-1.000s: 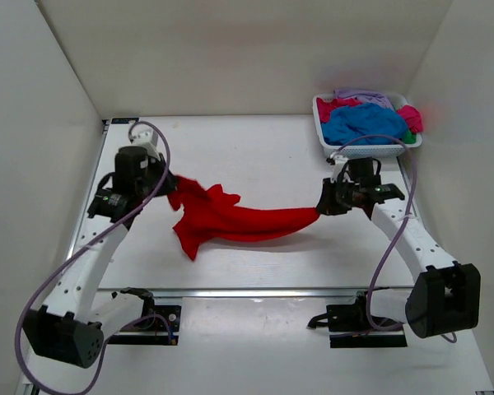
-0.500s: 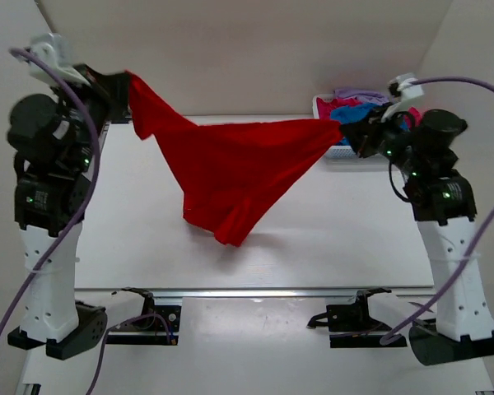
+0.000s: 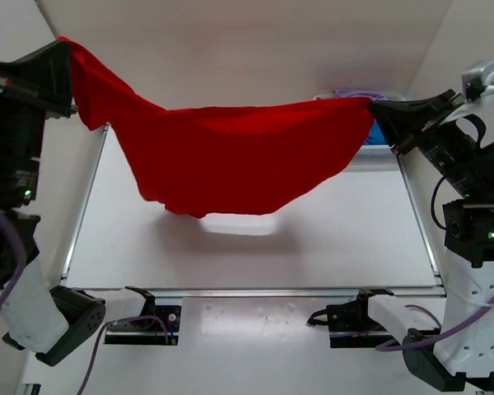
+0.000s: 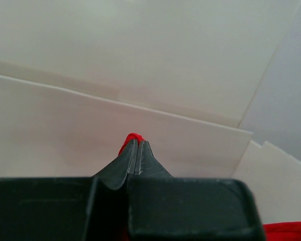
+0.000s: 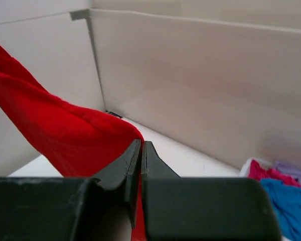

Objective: Fold and stack the t-shirts
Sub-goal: Flatten out the tshirt

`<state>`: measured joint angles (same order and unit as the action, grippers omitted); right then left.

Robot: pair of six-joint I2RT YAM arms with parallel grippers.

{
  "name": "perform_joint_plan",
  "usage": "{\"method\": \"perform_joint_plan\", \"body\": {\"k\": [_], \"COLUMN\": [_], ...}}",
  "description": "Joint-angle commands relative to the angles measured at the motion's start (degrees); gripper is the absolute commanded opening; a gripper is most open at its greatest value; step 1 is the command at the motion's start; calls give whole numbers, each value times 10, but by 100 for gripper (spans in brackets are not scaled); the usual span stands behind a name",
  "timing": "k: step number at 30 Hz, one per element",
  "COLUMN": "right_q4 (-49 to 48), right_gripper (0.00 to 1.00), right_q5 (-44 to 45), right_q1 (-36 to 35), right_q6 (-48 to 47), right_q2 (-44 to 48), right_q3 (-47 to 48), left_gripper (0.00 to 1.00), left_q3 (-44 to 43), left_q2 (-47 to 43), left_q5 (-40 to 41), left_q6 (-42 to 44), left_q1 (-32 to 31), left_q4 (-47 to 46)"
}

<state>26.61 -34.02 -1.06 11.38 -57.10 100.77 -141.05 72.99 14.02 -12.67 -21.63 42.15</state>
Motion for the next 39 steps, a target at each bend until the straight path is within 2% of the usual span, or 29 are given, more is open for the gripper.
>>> {"method": "perform_joint_plan", "body": {"k": [1, 4, 7, 9, 12, 16, 19, 21, 22, 24, 25, 26, 28, 31, 34, 39], "right_q4": [-41, -44, -20, 3, 65, 99, 122, 137, 142, 148, 118, 107, 41, -36, -39, -12], "right_gripper": [0, 0, 0, 0, 0, 0, 0, 0, 0, 0, 0, 0, 0, 0, 1, 0], "right_q5": [-35, -47, -61, -49, 3, 35, 61, 85, 90, 85, 82, 63, 78, 70, 67, 82], "right_q1": [4, 10, 10, -5, -43, -69, -83, -94, -94, -78, -71, -54, -35, -19, -2, -17], "right_q6": [29, 38, 40, 30, -12, -35, -57, -81, -86, -81, -66, -56, -51, -45, -43, -83], "right_q2": [2, -30, -93, -141, -219, -329, -415, -498, -527, -624, -643, -646, -648, -628, -595, -509], "right_q3": [21, 5, 8, 23, 76, 131, 195, 295, 326, 473, 486, 486, 479, 469, 467, 423], "left_gripper": [0, 0, 0, 0, 0, 0, 0, 0, 0, 0, 0, 0, 0, 0, 0, 0], "left_q3": [-23, -9, 1, 42, 134, 169, 110, 25, 8, -40, -73, -84, -120, -114, -90, -67], "left_q2": [-15, -3, 42, 57, 81, 156, 251, 328, 349, 409, 436, 444, 456, 418, 370, 278], "left_q5": [35, 80, 96, 61, -89, -113, -138, -139, -156, -209, -217, -233, -254, -290, -352, -362], "left_q6": [16, 33, 39, 18, -44, -51, -51, -44, -52, -65, -69, -76, -96, -133, -170, -175], "left_q1": [-29, -65, -40, 17, 127, 144, 174, 186, 206, 240, 257, 265, 291, 328, 382, 395], "left_q4": [-18, -8, 31, 44, 50, 92, 137, 148, 135, 109, 91, 83, 34, -41, -81, -89]}}
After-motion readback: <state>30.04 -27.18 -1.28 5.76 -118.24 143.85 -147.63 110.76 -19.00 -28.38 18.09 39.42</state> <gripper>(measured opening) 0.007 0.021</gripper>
